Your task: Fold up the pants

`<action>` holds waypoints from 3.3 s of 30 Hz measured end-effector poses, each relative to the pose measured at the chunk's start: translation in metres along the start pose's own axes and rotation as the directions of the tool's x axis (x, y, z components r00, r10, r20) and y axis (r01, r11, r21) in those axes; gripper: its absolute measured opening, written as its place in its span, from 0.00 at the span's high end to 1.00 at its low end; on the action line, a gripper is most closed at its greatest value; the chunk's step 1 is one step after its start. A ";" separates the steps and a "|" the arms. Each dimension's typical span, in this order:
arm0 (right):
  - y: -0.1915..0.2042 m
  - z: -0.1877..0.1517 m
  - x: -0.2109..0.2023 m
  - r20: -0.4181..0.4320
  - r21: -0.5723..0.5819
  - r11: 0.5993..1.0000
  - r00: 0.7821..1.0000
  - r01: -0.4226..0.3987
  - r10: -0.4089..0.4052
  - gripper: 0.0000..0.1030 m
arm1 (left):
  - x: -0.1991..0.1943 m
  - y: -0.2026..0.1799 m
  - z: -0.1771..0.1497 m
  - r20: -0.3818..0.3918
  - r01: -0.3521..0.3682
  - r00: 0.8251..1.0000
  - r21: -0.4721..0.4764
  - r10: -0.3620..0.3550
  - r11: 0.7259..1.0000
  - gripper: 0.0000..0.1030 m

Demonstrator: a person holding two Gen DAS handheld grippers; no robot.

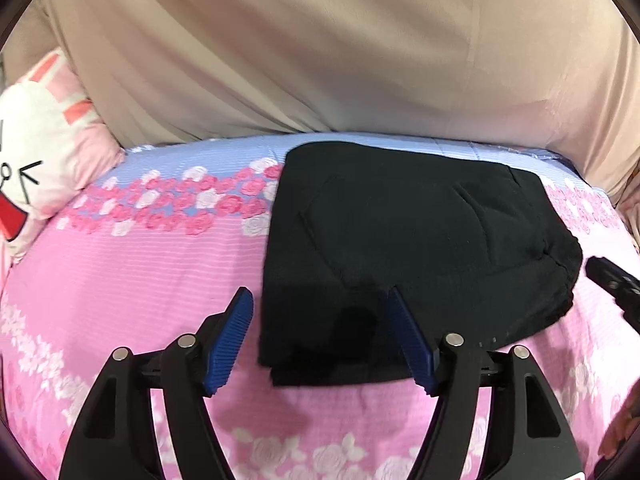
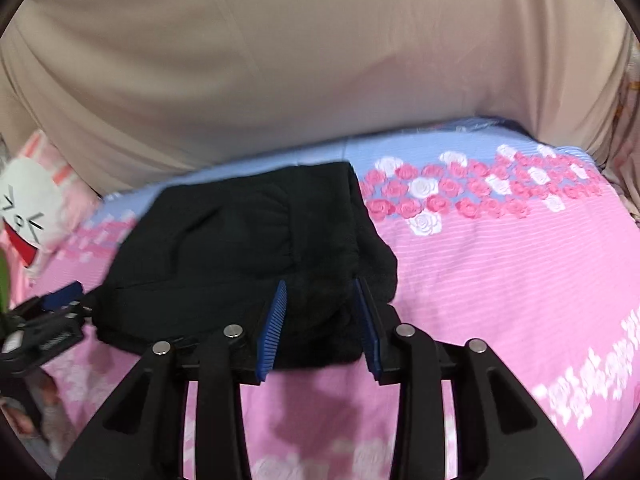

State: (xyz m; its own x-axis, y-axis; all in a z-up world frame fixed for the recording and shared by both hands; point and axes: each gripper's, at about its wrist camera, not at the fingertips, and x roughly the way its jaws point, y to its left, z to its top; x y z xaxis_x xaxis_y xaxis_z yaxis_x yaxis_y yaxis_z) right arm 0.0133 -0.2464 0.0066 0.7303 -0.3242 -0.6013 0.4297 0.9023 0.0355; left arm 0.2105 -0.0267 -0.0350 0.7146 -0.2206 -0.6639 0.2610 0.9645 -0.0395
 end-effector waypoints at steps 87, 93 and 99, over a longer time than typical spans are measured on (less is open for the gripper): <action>0.028 -0.116 -0.070 0.029 -0.060 0.986 0.988 0.155 -0.153 0.05 | -0.067 -0.013 -0.108 0.145 -0.034 0.989 -0.020 0.036 0.999 0.16; 0.028 -0.116 -0.070 0.028 -0.060 0.986 0.988 0.154 -0.153 0.05 | -0.067 -0.013 -0.108 0.144 -0.034 0.989 -0.020 0.036 0.999 0.16; 0.028 -0.116 -0.070 0.028 -0.060 0.986 0.988 0.153 -0.152 0.05 | -0.067 -0.013 -0.108 0.144 -0.033 0.989 -0.019 0.036 0.999 0.16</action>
State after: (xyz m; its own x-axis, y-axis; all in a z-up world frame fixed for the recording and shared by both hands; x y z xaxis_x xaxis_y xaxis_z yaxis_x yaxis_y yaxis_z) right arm -0.0872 -0.1660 -0.0428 0.6711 -0.4654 -0.5771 0.5039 0.8573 -0.1053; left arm 0.0890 -0.0084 -0.0708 0.8094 -0.2047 -0.5504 0.2249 0.9739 -0.0316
